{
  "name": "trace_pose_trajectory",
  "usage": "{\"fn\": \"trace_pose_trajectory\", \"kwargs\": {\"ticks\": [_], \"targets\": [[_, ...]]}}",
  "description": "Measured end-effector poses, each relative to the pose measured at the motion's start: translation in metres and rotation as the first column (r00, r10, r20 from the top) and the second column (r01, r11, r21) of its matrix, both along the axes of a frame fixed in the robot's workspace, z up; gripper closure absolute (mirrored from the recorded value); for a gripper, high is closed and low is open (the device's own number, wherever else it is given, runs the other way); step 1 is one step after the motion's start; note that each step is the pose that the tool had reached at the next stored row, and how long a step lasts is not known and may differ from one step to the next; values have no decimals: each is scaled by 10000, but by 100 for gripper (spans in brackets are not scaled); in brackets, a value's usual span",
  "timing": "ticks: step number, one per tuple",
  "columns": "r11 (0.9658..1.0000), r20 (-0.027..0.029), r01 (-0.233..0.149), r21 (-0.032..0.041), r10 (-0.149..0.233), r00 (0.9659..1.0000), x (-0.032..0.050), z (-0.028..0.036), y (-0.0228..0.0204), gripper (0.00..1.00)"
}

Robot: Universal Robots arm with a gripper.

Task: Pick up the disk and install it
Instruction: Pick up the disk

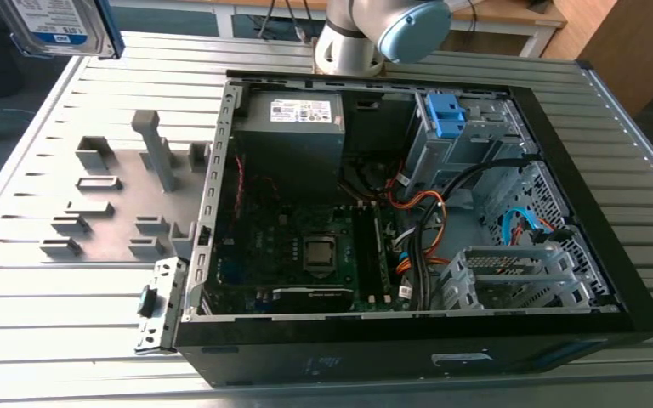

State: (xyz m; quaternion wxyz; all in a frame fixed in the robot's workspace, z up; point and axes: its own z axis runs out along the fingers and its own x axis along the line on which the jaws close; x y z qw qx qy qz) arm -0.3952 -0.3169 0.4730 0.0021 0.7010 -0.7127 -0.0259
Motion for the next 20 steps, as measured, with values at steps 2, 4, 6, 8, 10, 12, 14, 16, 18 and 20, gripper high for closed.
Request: {"fn": "trace_pose_trajectory", "kwargs": {"ticks": [2, 4, 6, 8, 10, 12, 14, 16, 18, 20], "targets": [[10000, 0, 0, 0, 0, 10000, 0, 1, 0, 64], [10000, -3, -2, -1, 2, 10000, 6, 4, 0, 64], [10000, -2, -2, -1, 2, 10000, 29, 3, 0, 64], [10000, 1, 0, 0, 0, 10000, 57, 2, 0, 64], [10000, -1, 0, -1, 0, 10000, 92, 2, 0, 64], [10000, -1, 0, -1, 0, 10000, 128, 2, 0, 64], [10000, 0, 0, 0, 0, 10000, 162, 2, 0, 64], [10000, 0, 0, 0, 0, 10000, 190, 2, 0, 64], [10000, 0, 0, 0, 0, 10000, 217, 2, 0, 64], [10000, -1, 0, -1, 0, 10000, 246, 3, 0, 64]]}}
